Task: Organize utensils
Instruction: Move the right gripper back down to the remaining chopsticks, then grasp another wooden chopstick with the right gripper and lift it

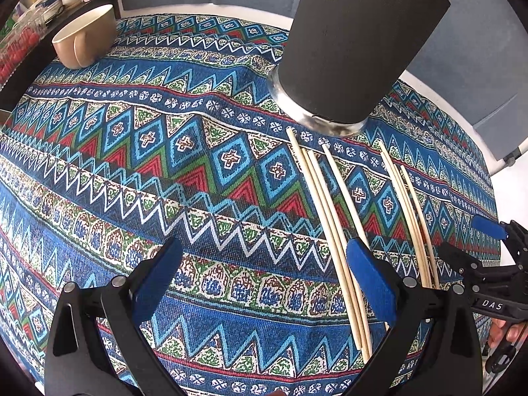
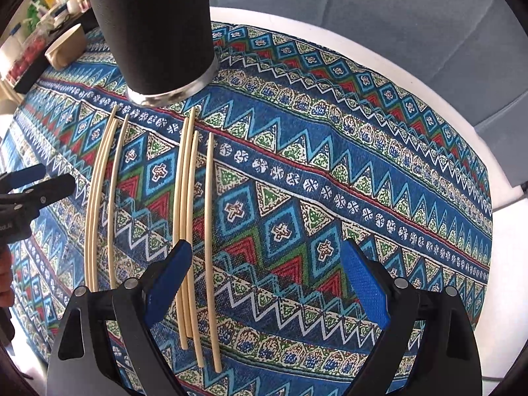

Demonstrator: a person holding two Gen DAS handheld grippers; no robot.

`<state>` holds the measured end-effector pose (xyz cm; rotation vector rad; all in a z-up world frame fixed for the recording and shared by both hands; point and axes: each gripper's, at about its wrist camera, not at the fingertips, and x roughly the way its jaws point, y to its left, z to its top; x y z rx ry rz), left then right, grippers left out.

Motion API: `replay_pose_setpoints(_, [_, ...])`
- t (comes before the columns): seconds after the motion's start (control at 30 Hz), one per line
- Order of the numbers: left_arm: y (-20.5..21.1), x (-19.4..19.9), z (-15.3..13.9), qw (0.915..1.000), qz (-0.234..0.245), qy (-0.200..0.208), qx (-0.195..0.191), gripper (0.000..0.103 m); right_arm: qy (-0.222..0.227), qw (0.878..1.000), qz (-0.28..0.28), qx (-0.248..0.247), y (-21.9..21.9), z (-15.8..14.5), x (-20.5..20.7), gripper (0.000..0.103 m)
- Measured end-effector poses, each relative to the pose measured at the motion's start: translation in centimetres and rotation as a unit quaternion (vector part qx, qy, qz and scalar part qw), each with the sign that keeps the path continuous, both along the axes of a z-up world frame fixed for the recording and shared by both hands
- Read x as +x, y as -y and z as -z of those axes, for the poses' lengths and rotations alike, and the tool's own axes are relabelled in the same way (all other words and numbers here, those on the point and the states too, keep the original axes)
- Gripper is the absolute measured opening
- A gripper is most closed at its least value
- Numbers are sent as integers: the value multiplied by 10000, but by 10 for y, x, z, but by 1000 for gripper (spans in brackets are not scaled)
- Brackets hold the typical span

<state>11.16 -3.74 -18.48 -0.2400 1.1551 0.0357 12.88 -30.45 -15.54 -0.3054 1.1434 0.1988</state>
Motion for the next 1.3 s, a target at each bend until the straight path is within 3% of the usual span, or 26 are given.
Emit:
replay_pose_setpoints(0.33, [8,3,7,9994,-269,-129,177,97,-14,9998,-198,-96,4,13,3,87])
replay_pose_setpoints(0.5, [22,11,13,9974,-339,-276,575,97,17,9995,-289,-145,4,17,4,87])
replay_pose_setpoints(0.83, [25,35,16,9958,-583,-482,519,98,54,9999,-98,-28,18,21,20,87])
replay_pose_setpoints(0.97, [35,52,21,9925,-554,-771,775,99,31,10000,64,-7,25,20,16,88])
replay_pose_setpoints(1.07, [34,58,22,9903,-794,-875,727,99,28,9999,158,-6,28,20,17,89])
replay_pose_setpoints(1.3, [23,55,24,9904,-783,-869,737,99,-58,9996,266,-79,33,20,20,87])
